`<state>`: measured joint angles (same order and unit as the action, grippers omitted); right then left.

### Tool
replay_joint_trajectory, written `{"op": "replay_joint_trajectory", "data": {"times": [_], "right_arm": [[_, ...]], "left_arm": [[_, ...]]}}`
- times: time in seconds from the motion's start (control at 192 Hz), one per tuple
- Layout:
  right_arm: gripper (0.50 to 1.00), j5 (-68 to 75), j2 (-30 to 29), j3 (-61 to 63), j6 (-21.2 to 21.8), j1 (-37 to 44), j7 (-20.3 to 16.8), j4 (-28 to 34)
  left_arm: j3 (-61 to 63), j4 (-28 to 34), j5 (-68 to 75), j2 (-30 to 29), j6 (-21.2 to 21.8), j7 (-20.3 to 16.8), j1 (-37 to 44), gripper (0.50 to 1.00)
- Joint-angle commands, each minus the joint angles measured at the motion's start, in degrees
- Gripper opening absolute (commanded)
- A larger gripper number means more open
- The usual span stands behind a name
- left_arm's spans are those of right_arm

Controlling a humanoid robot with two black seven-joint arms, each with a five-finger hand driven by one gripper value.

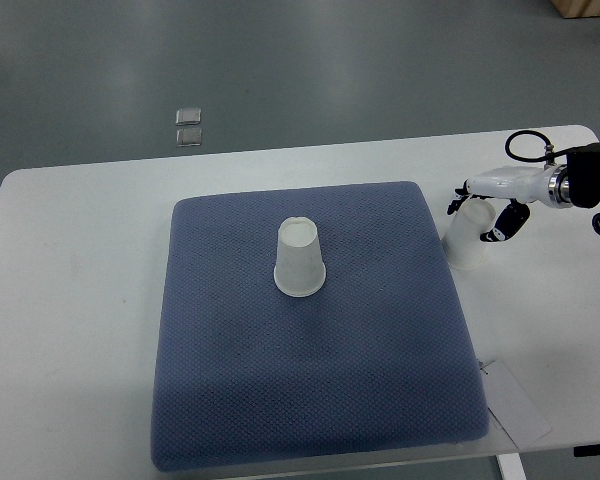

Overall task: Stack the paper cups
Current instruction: 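Lift the held cup and carry it above the cup on the pad, then lower the held cup onto the upside-down cup on the pad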

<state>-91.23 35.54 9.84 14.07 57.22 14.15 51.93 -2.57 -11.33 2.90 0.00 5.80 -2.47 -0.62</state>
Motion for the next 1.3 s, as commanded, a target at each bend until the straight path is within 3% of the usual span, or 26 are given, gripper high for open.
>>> {"op": "replay_joint_trajectory", "data": {"times": [0.0, 0.198, 0.339, 0.511, 0.694, 0.845, 1.044, 1.294], "right_arm": [[0.711, 0.0, 0.0, 0.0, 0.0, 0.1, 0.0, 0.0], [0.5, 0.0, 0.1, -0.1, 0.0, 0.2, 0.3, 0.0], [0.5, 0.1, 0.8, 0.3, -0.4, 1.8, 1.0, 0.0], [0.5, 1.4, 2.1, 0.9, 0.7, 10.2, 3.9, 0.3], [0.5, 2.1, 3.3, 1.1, 5.4, 19.5, 5.2, 2.5], [0.5, 3.8, 3.1, 1.1, 9.3, 25.3, 5.5, 9.2], [0.5, 6.5, 0.5, 1.1, 11.9, 29.4, 4.5, 19.1], [0.5, 6.2, -6.7, 1.1, 13.1, 29.9, 3.9, 21.4]], "left_arm": [[0.0, 0.0, 0.0, 0.0, 0.0, 0.0, 0.0, 1.0], [-0.1, 0.0, 0.0, 0.0, 0.0, 0.0, 0.0, 1.0], [0.0, 0.0, 0.0, 0.0, 0.0, 0.0, 0.0, 1.0], [-0.1, 0.0, 0.0, 0.0, 0.0, 0.0, 0.0, 1.0], [-0.1, 0.0, 0.0, 0.0, 0.0, 0.0, 0.0, 1.0], [0.0, 0.0, 0.0, 0.0, 0.0, 0.0, 0.0, 1.0], [-0.1, 0.0, 0.0, 0.0, 0.0, 0.0, 0.0, 1.0], [-0.1, 0.0, 0.0, 0.0, 0.0, 0.0, 0.0, 1.0]]}}
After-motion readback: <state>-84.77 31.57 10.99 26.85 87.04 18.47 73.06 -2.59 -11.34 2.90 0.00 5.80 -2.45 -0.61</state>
